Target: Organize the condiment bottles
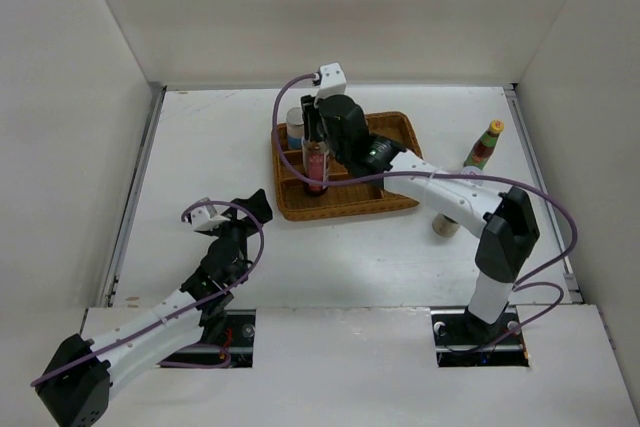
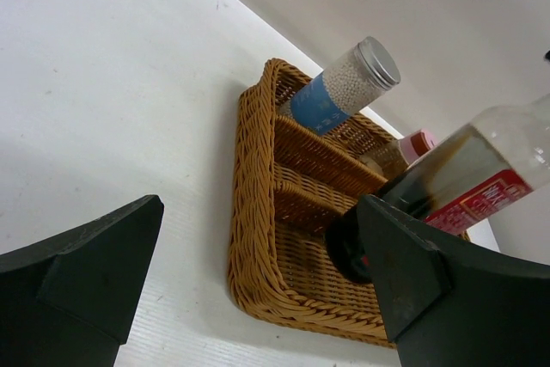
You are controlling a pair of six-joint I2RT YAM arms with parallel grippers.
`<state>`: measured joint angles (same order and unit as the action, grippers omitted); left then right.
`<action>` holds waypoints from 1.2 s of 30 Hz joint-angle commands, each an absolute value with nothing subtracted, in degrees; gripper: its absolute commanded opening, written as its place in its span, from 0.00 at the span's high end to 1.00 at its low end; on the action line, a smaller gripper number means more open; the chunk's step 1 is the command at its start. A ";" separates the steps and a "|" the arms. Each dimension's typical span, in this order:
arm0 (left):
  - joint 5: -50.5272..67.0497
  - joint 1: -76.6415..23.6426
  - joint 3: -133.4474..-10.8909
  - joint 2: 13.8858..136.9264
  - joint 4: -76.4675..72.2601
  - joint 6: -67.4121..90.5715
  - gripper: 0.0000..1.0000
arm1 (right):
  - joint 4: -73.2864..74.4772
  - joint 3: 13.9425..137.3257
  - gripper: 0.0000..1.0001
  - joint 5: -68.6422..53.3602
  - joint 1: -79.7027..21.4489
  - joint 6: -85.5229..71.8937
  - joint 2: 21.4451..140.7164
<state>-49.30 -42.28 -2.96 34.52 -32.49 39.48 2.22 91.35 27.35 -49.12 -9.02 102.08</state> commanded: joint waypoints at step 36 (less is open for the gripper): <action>-48.87 -42.32 -0.79 35.33 -34.37 40.87 0.00 | -16.09 99.92 0.82 31.64 -50.23 -7.21 108.90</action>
